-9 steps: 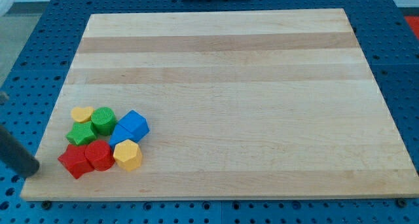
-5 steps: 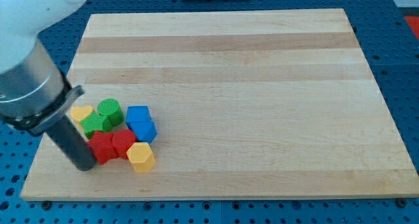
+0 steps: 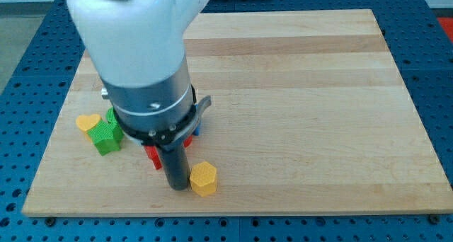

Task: Move the yellow hexagon towards bottom right corner of the board

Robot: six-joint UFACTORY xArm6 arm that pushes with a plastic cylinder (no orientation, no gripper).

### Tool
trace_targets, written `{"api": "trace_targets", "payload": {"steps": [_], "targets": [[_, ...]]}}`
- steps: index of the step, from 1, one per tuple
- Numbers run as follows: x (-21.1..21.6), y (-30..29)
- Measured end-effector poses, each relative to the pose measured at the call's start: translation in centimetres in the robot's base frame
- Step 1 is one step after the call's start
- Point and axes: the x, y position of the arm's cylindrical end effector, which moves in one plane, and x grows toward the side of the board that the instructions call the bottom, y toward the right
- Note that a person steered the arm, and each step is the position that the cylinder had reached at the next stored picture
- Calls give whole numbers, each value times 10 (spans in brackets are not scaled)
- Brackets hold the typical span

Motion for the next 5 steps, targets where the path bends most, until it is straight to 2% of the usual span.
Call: {"api": "trace_targets", "payload": {"steps": [2,4,5], "targets": [[3,20],[-18,76],[-38,76]]}}
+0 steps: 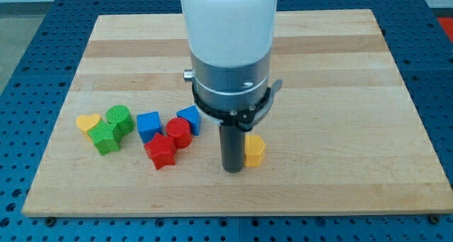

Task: Move the yellow hexagon towards bottom right corner of the board

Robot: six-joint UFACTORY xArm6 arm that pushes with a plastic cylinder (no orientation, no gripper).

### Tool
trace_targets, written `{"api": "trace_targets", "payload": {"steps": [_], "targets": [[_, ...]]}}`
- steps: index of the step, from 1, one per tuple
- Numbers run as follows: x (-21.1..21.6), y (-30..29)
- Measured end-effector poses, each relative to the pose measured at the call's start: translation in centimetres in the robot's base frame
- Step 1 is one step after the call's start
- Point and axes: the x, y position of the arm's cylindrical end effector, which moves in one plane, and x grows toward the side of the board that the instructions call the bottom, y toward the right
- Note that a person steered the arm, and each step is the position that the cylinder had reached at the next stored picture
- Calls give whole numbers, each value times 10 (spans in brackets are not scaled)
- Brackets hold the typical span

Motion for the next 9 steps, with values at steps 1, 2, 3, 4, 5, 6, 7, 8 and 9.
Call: {"api": "trace_targets", "payload": {"steps": [1,2,3,4,5,6,7,8,9], "targets": [[-24,0],[-37,17],[-37,51],[-37,89],[-37,112],[-34,115],[-34,97],[-20,92],[-19,103]]}}
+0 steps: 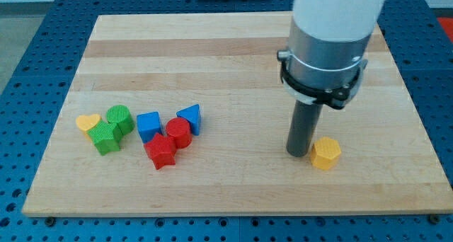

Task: Move the yellow hexagon towards bottom right corner of the board

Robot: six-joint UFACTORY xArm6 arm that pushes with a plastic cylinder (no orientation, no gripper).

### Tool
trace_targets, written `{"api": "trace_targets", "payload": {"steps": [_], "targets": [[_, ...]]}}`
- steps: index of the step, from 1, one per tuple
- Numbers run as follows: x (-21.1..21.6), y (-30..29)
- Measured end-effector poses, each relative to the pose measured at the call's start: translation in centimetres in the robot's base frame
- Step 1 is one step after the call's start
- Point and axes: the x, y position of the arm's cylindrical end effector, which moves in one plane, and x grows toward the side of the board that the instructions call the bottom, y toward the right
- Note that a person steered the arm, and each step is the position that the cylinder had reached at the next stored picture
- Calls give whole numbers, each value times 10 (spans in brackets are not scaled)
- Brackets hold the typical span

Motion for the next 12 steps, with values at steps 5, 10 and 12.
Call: {"api": "trace_targets", "payload": {"steps": [5,10,12], "targets": [[12,67],[24,40],[28,66]]}}
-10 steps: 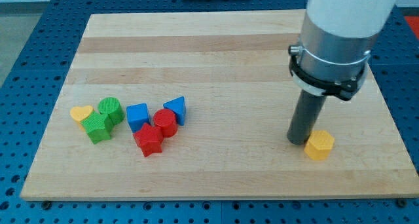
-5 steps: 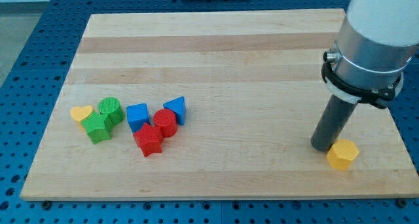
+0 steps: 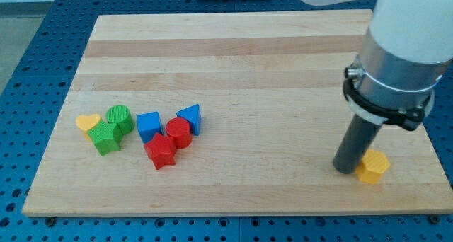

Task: Move the yellow hexagon towards bottom right corner of the board

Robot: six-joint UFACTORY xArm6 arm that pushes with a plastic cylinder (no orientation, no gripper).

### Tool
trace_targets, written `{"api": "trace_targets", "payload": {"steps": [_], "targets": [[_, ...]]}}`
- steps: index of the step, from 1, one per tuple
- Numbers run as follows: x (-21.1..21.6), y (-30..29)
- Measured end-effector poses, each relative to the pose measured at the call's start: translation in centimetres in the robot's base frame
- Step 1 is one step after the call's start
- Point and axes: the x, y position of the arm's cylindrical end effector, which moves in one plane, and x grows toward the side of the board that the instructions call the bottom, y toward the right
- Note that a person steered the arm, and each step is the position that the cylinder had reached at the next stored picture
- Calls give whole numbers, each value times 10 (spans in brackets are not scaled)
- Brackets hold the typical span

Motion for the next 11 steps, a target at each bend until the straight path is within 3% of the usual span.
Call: {"api": "trace_targets", "payload": {"steps": [8,9,11], "targets": [[-2,29],[-1,-2],[29,-170]]}}
